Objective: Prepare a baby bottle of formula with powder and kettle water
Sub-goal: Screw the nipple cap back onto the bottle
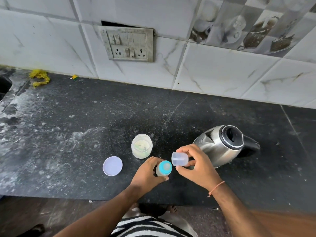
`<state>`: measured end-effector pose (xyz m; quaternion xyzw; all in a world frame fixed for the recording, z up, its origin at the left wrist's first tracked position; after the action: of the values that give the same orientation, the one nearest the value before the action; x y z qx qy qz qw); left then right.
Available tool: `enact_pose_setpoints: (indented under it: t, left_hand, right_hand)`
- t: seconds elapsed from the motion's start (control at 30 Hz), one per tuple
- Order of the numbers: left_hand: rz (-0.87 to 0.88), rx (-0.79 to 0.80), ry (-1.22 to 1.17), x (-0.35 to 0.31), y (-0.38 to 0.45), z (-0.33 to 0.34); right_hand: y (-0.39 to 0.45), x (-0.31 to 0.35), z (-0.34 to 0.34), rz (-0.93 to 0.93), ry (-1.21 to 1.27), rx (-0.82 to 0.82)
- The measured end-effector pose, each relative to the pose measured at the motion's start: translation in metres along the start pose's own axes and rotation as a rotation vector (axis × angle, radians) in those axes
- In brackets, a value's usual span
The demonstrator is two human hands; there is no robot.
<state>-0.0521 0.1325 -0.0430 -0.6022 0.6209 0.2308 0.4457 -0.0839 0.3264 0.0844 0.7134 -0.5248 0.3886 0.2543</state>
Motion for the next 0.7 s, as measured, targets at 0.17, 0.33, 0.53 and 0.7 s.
enact_pose_setpoints:
  t: [0.17,0.33,0.53,0.7]
  left_hand:
    - [0.030,-0.001,-0.016,-0.003,0.000,-0.002]
    - [0.054,-0.009,-0.017,-0.004,0.000,-0.002]
    - [0.070,-0.012,-0.019,-0.002,0.002,-0.002]
    - [0.070,-0.016,-0.022,-0.001,0.001,-0.001]
  right_hand:
    - [-0.006,0.019,0.026,-0.095,-0.320,0.158]
    - [0.003,0.025,0.049,-0.060,-0.684,0.228]
    - [-0.004,0.022,0.052,-0.062,-0.763,0.190]
    - [-0.011,0.009,0.056,-0.059,-0.718,0.136]
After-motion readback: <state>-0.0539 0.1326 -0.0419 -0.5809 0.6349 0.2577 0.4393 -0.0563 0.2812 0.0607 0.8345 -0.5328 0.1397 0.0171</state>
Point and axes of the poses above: each hand's wrist, its own y-axis towards the middle knuckle, its own z-axis out of the palm, x = y × z, the point moved 7 cm from there along y, towards the middle knuckle, and after that the axes turned 1 degree about y, right-handed, at the moved point
